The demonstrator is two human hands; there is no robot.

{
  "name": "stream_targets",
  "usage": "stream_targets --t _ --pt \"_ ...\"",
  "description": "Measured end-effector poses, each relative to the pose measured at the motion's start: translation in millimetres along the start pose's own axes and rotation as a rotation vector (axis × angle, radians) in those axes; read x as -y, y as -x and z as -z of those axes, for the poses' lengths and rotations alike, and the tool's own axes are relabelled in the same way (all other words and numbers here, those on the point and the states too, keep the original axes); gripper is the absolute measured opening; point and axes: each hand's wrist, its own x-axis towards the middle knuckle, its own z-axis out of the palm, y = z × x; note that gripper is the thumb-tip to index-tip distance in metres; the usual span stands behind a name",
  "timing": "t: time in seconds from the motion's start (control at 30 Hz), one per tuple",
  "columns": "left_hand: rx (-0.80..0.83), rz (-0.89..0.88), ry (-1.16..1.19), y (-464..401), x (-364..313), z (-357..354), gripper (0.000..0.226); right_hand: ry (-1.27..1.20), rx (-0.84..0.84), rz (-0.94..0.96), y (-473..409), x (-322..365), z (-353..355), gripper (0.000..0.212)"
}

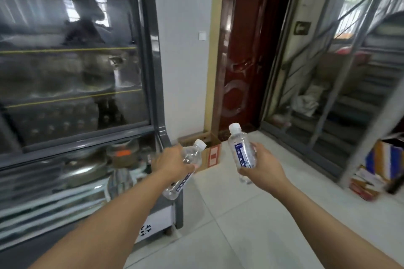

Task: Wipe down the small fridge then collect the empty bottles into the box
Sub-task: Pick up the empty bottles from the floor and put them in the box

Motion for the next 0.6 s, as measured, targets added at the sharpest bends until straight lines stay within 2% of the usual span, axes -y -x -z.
stream_targets --t 0.1,0.37,0.47,0.6 --pt "0.053 -0.004 0.043 -60 -29 -25 0.055 0.037 0.002 -0.055 -54 -25 11 0.072" --pt "0.092 -0.062 0.004 -196 -109 -65 0.045 0.049 -0.031 -0.132 -183 -82 42 0.078" --pt "0.114 -0.105 0.007 -243 -136 -83 0.050 0.026 -0.028 -0.128 -233 -106 49 0.078" --pt "0.085 -0.062 -0.004 -306 -168 -112 0.052 0.052 -0.021 -0.094 -311 -139 53 0.076"
